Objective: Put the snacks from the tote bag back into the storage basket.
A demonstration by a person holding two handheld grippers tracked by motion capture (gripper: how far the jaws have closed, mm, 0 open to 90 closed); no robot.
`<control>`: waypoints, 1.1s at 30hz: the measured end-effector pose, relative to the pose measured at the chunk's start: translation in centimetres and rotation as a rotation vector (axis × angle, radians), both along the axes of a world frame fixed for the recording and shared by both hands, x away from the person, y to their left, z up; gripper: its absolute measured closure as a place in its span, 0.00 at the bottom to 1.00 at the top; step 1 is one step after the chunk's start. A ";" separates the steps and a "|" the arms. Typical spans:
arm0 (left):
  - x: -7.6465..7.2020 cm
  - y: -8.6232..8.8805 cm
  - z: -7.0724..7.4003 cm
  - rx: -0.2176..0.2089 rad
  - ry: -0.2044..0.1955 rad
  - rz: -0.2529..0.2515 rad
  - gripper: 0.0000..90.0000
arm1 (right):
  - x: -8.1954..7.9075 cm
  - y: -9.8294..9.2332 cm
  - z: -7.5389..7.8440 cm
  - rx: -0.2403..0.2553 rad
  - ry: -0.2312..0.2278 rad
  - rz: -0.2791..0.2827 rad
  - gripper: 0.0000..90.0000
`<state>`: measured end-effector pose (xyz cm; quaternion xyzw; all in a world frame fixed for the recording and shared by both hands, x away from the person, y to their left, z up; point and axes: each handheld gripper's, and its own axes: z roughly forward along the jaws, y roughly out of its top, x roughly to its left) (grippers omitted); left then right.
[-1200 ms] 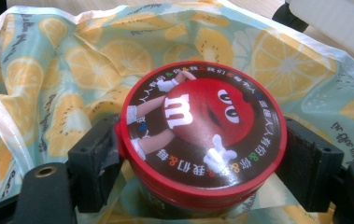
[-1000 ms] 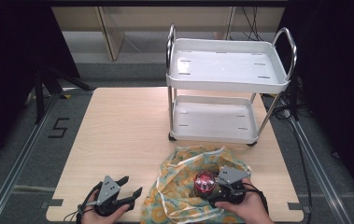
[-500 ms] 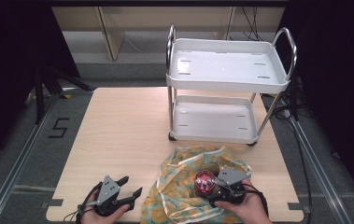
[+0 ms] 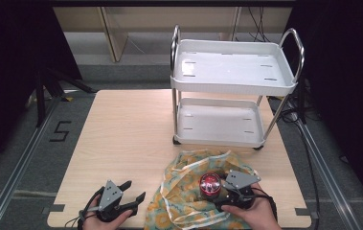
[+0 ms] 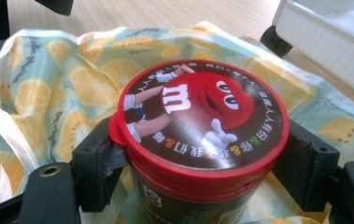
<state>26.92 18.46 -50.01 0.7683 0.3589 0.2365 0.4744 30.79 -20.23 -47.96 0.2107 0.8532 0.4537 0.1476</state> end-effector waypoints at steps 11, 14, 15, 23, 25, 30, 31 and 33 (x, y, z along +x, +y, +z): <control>0.1 0.1 0.0 0.005 -0.006 -0.007 0.38 | -0.1 0.1 1.1 0.036 -0.015 -0.007 0.29; 0.0 0.1 0.0 0.002 -0.009 0.002 0.39 | 0.0 0.2 1.2 0.034 -0.021 -0.005 0.29; 0.0 0.0 0.0 -0.006 -0.007 0.005 0.39 | 0.0 0.2 1.3 0.041 -0.018 -0.010 0.29; 0.0 0.0 0.0 -0.020 -0.007 0.006 0.38 | 0.2 0.3 1.6 0.060 -0.016 -0.003 0.29; -0.1 -0.1 -0.1 -0.031 0.001 0.012 0.38 | 0.2 0.3 1.8 0.066 -0.013 -0.006 0.29; -0.2 -0.2 -0.1 -0.045 0.014 0.025 0.39 | 0.3 0.4 2.0 0.079 -0.018 -0.009 0.29; -0.2 -0.1 -0.1 -0.042 0.008 0.021 0.39 | 0.3 0.4 2.0 0.079 -0.018 -0.009 0.29; -0.2 -0.2 -0.1 -0.045 0.011 0.025 0.39 | 0.4 0.4 2.1 0.077 -0.027 -0.008 0.29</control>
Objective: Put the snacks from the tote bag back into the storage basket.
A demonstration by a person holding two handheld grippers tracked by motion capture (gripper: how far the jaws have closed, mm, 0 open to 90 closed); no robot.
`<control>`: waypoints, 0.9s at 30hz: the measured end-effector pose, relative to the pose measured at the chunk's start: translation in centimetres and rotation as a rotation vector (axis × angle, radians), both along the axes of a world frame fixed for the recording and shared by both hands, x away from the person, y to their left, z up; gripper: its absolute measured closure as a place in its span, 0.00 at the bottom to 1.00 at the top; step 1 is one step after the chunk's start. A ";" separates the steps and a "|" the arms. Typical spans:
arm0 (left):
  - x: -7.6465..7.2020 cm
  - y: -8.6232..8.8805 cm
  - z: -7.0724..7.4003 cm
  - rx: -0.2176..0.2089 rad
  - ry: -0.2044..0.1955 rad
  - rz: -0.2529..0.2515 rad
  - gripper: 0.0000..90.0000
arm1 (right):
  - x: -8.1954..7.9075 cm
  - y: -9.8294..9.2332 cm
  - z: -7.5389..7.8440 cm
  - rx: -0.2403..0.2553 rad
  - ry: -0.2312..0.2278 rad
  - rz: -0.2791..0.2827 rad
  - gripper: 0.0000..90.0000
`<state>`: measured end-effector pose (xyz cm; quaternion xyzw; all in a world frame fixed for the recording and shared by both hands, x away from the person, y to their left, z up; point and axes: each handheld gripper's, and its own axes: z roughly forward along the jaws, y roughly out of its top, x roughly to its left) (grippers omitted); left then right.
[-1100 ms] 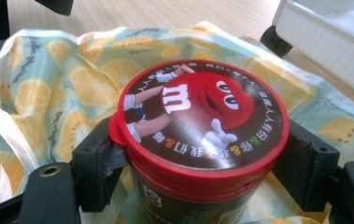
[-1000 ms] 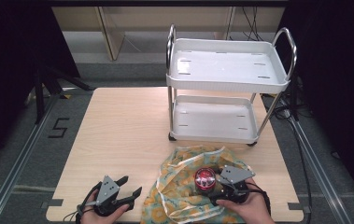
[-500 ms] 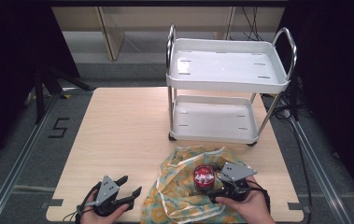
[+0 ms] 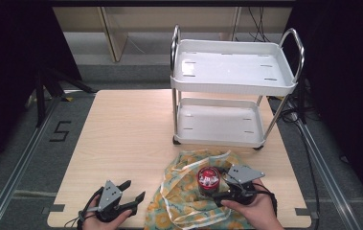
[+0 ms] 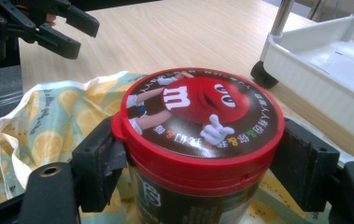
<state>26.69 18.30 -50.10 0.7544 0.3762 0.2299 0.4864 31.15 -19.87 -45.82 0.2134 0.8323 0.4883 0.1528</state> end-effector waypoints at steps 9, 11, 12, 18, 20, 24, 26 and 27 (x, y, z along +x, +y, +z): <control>0.1 0.1 0.1 0.017 -0.011 -0.008 0.39 | 0.2 0.0 0.3 0.015 -0.004 -0.005 0.29; 0.1 0.1 0.0 0.010 -0.008 -0.007 0.39 | 0.2 0.0 0.3 0.022 -0.006 -0.013 0.29; 0.0 0.0 0.0 0.003 -0.004 -0.002 0.39 | 0.2 0.0 0.3 0.022 -0.006 -0.013 0.29; 0.1 0.1 0.1 0.019 -0.014 -0.010 0.39 | 0.4 0.0 0.5 0.025 -0.004 -0.012 0.29; 0.1 0.1 0.1 0.018 -0.013 -0.009 0.39 | 0.4 0.1 0.5 0.022 -0.004 -0.012 0.29; 0.2 0.2 0.1 0.019 -0.022 -0.015 0.39 | 0.5 0.2 0.6 0.026 -0.003 -0.007 0.29; 0.2 0.3 0.2 0.038 -0.026 -0.020 0.39 | 0.6 0.2 0.7 0.022 -0.008 -0.003 0.29; 0.2 0.3 0.2 0.047 -0.031 -0.025 0.39 | 0.5 0.3 0.8 0.028 -0.006 -0.019 0.29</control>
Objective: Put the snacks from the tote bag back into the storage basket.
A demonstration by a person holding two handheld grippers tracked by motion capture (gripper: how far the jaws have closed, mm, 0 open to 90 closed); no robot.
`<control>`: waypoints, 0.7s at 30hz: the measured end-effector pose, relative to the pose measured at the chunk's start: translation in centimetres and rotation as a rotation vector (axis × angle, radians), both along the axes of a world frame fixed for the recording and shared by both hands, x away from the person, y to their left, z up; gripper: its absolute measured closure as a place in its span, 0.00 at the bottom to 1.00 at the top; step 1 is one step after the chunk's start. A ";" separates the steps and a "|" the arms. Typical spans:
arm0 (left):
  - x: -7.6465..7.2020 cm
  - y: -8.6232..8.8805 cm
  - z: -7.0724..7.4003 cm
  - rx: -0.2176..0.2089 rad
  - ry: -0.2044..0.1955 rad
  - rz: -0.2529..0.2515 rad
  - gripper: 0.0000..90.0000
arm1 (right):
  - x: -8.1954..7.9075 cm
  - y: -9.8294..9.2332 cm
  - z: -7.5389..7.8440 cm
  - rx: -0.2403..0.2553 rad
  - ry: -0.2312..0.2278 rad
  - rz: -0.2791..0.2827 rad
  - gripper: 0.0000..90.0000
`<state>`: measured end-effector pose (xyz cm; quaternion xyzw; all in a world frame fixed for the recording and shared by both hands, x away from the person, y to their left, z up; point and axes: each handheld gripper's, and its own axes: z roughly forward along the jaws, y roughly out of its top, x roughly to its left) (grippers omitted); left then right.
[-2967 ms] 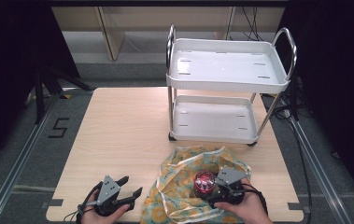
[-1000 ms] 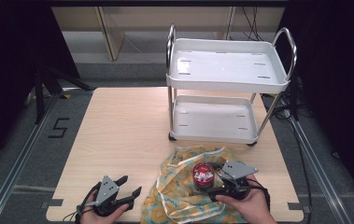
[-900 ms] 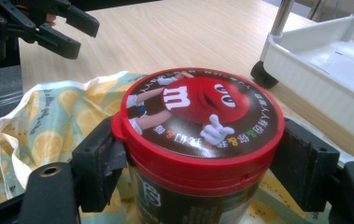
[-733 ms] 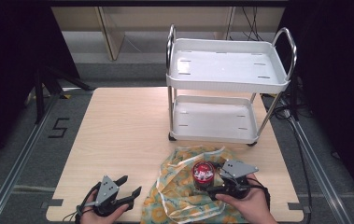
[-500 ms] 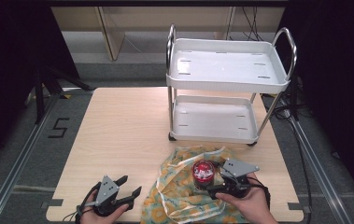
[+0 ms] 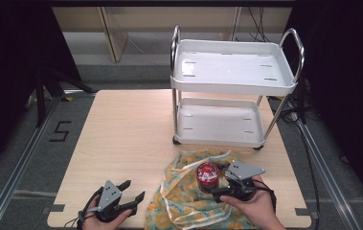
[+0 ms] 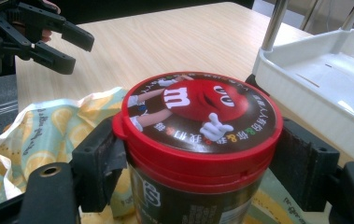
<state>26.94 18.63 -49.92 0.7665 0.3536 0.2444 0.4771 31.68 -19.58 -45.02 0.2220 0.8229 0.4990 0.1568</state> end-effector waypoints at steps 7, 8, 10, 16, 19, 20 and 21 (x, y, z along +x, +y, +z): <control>-0.1 -0.2 -0.1 -0.031 0.009 0.011 0.39 | 0.2 0.2 0.1 0.005 -0.003 0.010 0.29; -0.1 -0.1 0.0 -0.009 0.007 0.007 0.39 | 0.3 0.1 0.1 -0.001 0.000 0.006 0.29; -0.2 -0.2 -0.1 -0.031 0.018 0.021 0.39 | 0.3 0.1 0.1 0.001 -0.004 0.006 0.29; -0.2 -0.2 -0.1 -0.028 0.018 0.020 0.39 | 0.5 0.1 0.3 0.006 -0.012 -0.003 0.29; -0.1 -0.2 -0.1 -0.026 0.013 0.017 0.39 | 0.5 0.2 0.3 0.024 -0.005 -0.025 0.29; 0.0 0.0 0.0 -0.002 0.001 0.004 0.39 | 0.7 0.3 0.3 0.017 -0.017 -0.010 0.29; 0.0 0.0 0.0 -0.002 0.001 0.004 0.39 | 0.7 0.3 0.3 0.017 -0.017 -0.010 0.29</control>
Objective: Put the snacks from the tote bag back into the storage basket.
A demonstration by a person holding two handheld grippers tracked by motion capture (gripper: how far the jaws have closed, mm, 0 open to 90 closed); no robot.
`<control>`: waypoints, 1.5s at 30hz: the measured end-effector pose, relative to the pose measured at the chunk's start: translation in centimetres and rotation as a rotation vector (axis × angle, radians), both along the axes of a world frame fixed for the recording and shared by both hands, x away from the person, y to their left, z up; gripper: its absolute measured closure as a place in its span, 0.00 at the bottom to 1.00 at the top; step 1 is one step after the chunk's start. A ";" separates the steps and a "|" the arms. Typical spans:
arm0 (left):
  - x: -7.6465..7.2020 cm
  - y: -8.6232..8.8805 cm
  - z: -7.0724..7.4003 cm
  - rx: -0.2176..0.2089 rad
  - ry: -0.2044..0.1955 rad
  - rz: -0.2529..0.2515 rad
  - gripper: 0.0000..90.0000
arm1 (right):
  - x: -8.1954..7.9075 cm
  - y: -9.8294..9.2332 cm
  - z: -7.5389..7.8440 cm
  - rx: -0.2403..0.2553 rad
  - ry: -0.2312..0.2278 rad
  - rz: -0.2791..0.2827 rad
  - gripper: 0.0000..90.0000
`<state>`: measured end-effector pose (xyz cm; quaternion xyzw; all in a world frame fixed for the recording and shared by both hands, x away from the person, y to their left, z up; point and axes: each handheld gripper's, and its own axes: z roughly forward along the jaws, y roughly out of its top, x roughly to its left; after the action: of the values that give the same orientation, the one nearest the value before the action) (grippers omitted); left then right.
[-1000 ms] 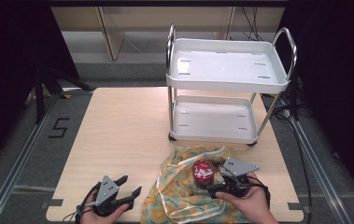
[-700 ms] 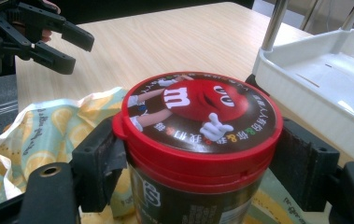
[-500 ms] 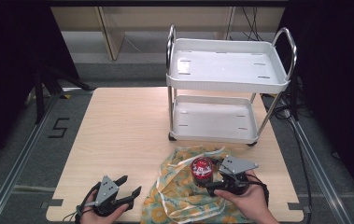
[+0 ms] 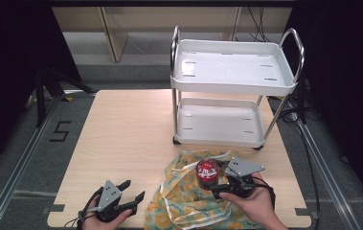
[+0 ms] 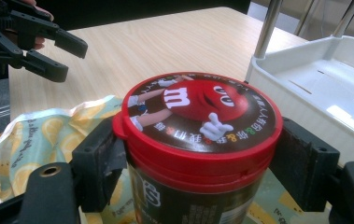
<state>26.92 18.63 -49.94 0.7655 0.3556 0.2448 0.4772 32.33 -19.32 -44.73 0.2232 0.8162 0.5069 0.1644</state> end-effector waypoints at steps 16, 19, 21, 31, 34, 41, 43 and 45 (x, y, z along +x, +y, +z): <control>-0.3 -0.2 -0.1 -0.033 0.019 0.026 0.39 | 0.5 0.4 0.3 0.007 -0.011 -0.011 0.29; -0.3 -0.2 0.0 -0.035 0.019 0.027 0.39 | 0.6 0.4 0.3 0.004 -0.010 -0.010 0.29; -0.3 -0.2 0.0 -0.036 0.019 0.028 0.39 | 0.7 0.3 0.5 -0.003 -0.002 -0.007 0.29; -0.2 -0.1 0.0 -0.020 0.015 0.026 0.39 | 0.9 0.3 0.6 0.000 -0.010 -0.013 0.29; -0.3 -0.2 0.0 -0.033 0.026 0.040 0.39 | 1.0 0.3 0.7 -0.006 -0.011 -0.006 0.29; -0.4 -0.2 0.0 -0.037 0.026 0.040 0.39 | 1.3 0.5 0.6 0.010 -0.013 0.003 0.29; -0.2 0.0 0.0 -0.015 0.014 0.029 0.39 | 1.2 0.5 0.7 0.001 -0.014 -0.023 0.29; -0.3 -0.1 0.0 -0.025 0.017 0.031 0.39 | 1.3 0.5 0.8 -0.001 -0.027 -0.024 0.29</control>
<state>26.64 18.51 -49.93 0.7561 0.3742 0.2412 0.4798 33.58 -18.84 -43.92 0.2258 0.8116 0.5074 0.1816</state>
